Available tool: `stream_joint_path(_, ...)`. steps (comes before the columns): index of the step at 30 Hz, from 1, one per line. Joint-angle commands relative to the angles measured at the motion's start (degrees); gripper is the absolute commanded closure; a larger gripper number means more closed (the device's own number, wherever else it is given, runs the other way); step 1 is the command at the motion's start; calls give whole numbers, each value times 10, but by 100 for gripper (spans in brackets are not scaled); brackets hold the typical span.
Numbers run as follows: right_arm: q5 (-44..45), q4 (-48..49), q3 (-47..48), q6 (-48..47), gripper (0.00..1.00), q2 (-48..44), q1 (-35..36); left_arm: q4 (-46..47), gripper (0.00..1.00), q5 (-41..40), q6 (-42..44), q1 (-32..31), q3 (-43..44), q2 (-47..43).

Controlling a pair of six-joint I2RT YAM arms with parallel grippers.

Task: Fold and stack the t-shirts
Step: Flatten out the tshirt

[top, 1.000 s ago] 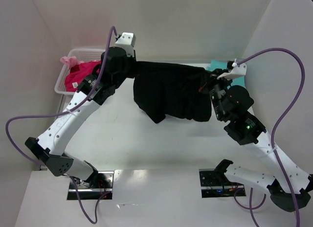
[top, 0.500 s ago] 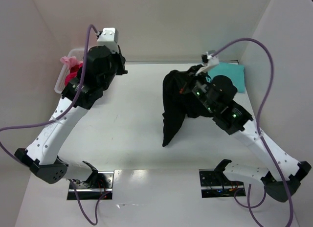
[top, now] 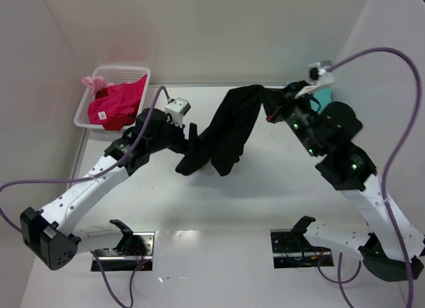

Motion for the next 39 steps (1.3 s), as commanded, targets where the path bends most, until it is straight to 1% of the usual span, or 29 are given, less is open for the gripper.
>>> stream_joint_path(1, 66, -44, -11, 11, 99, -57, -1, 64, 7, 46, -13, 6, -11, 33)
stream_joint_path(3, 66, -67, -40, 32, 99, -76, -1, 70, 6, 46, -36, 6, -11, 73)
stream_joint_path(6, 53, -96, -89, 92, 99, -93, -1, 85, 6, 71, -36, 6, -11, 123)
stream_joint_path(10, 48, -110, -142, 133, 99, -106, -1, 60, 6, 103, -5, 6, 19, 210)
stream_joint_path(12, 41, -115, -156, 139, 99, -106, -1, 59, 6, 110, 0, 6, 25, 216)
stream_joint_path(14, 34, -115, -165, 139, 99, -101, -1, 89, 6, 118, 0, 6, 13, 216)
stream_joint_path(16, 29, -115, -171, 139, 99, -94, -1, 96, 4, 118, 0, 6, 6, 216)
stream_joint_path(18, 29, -115, -177, 139, 99, -94, -1, 95, 4, 112, 0, 11, 13, 254)
stream_joint_path(19, 29, -123, -177, 139, 99, -94, -1, 95, 4, 112, 0, 11, 19, 255)
stream_joint_path(20, 29, -129, -177, 139, 99, -99, -1, 95, 4, 112, 0, 11, 19, 274)
stream_joint_path(22, 29, -142, -189, 145, 99, -105, -1, 95, 4, 119, 0, 11, 27, 292)
stream_joint_path(25, 29, -150, -203, 163, 99, -119, -1, 123, 4, 119, 0, 11, 32, 300)
stream_joint_path(28, 37, -150, -223, 170, 99, -137, -1, 129, 4, 107, 0, 11, 64, 349)
stream_joint_path(31, 50, -150, -228, 175, 99, -144, -1, 121, 7, 138, 5, 11, 86, 386)
stream_joint_path(35, 55, -161, -228, 175, 99, -144, -1, 143, 9, 181, 0, 11, 86, 400)
stream_joint_path(39, 56, -166, -228, 175, 99, -144, -1, 148, 11, 196, -6, 11, 94, 429)
